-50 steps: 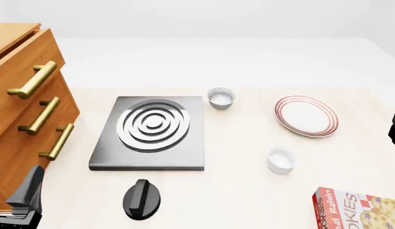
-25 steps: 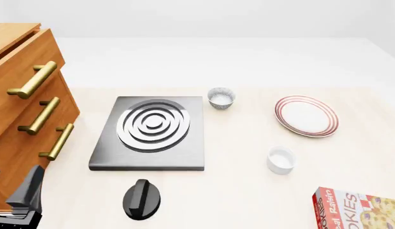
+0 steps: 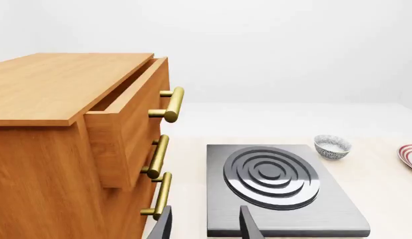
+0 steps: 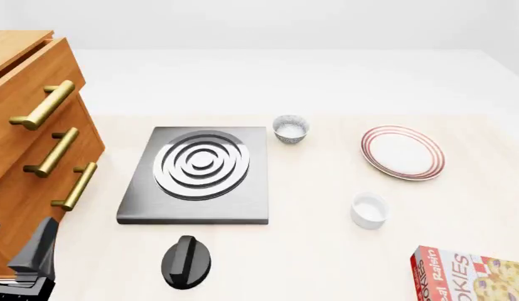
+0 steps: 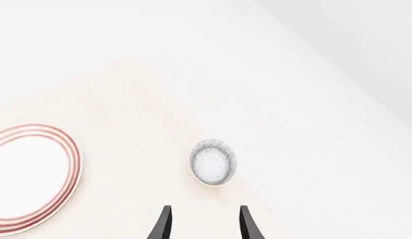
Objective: Pick the akita bowl next to the cookies box and place it on the plate.
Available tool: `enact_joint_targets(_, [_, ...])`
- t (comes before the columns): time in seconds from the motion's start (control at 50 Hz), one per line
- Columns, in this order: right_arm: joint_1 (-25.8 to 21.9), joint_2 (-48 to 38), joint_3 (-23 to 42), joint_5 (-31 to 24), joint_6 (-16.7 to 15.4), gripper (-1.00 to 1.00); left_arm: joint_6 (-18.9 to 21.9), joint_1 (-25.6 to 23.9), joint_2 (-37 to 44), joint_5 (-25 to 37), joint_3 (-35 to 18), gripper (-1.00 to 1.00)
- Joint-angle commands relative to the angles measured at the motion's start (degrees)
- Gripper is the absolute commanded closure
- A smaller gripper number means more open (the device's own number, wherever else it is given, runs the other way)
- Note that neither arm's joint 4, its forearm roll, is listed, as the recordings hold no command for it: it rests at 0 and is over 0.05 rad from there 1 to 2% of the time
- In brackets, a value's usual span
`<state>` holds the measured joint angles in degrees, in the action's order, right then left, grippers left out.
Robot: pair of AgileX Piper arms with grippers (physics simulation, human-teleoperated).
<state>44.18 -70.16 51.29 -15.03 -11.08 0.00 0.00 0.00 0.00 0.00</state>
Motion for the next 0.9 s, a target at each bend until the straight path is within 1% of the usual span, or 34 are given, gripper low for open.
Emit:
enact_joint_targets(0.02, [5.29,-8.33,5.60,-1.39,2.45,-1.00,0.00,0.00,0.00,0.00,0.00,-1.00])
enact_joint_targets(0.08, [6.67,-9.95,6.80,-1.71,2.71,-1.00,0.00,0.00,0.00,0.00,0.00,-1.00])
enact_joint_targets(0.2, [8.01,-12.05,9.17,-3.01,3.77,-1.00,0.00,0.00,0.00,0.00,0.00,-1.00])
enact_joint_targets(0.28, [9.30,-13.95,11.42,-4.26,4.96,-1.00,0.00,0.00,0.00,0.00,0.00,-1.00])
enact_joint_targets(0.32, [9.44,-14.87,12.39,-4.90,6.37,-1.00,0.00,0.00,0.00,0.00,0.00,-1.00])
enact_joint_targets(0.38, [9.95,-16.00,13.52,-5.27,7.13,-1.00,0.00,0.00,0.00,0.00,0.00,-1.00])
enact_joint_targets(0.44, [9.85,-16.34,13.93,-5.39,7.48,-1.00,0.00,0.00,0.00,0.00,0.00,-1.00])
enact_joint_targets(0.46, [10.39,-16.86,14.43,-5.45,7.03,-1.00,0.00,0.00,0.00,0.00,0.00,-1.00])
enact_joint_targets(0.48, [9.80,-17.39,14.66,-5.59,8.76,-1.00,0.00,0.00,0.00,0.00,0.00,-1.00])
enact_joint_targets(0.54, [10.71,-18.58,15.57,-5.65,8.27,-1.00,0.00,0.00,0.00,0.00,0.00,-1.00])
enact_joint_targets(0.6, [10.72,-20.66,16.85,-6.27,10.61,-1.00,0.00,0.00,0.00,0.00,0.00,-1.00])
enact_joint_targets(0.64, [10.86,-20.82,17.06,-6.24,10.37,-1.00,0.00,0.00,0.00,0.00,0.00,-1.00])
enact_joint_targets(0.66, [12.26,-21.97,18.05,-6.47,9.80,-1.00,0.00,0.00,0.00,0.00,0.00,-1.00])
enact_joint_targets(0.68, [12.27,-21.98,18.07,-6.48,9.80,-1.00,0.00,0.00,0.00,0.00,0.00,-1.00])
enact_joint_targets(0.7, [12.33,-22.69,18.35,-6.76,10.79,-1.00,0.00,0.00,0.00,0.00,0.00,-1.00])
enact_joint_targets(0.74, [12.40,-22.92,18.58,-6.55,9.94,-1.00,0.00,0.00,0.00,0.00,0.00,-1.00])
enact_joint_targets(0.78, [12.40,-23.65,18.91,-6.66,10.53,-1.00,0.00,0.00,0.00,0.00,0.00,-1.00])
enact_joint_targets(0.86, [12.82,-24.71,19.40,-6.35,10.07,-1.00,0.00,0.00,0.00,0.00,0.00,-1.00])
enact_joint_targets(0.9, [12.17,-25.13,19.41,-6.44,11.15,-1.00,0.00,0.00,0.00,0.00,0.00,-1.00])
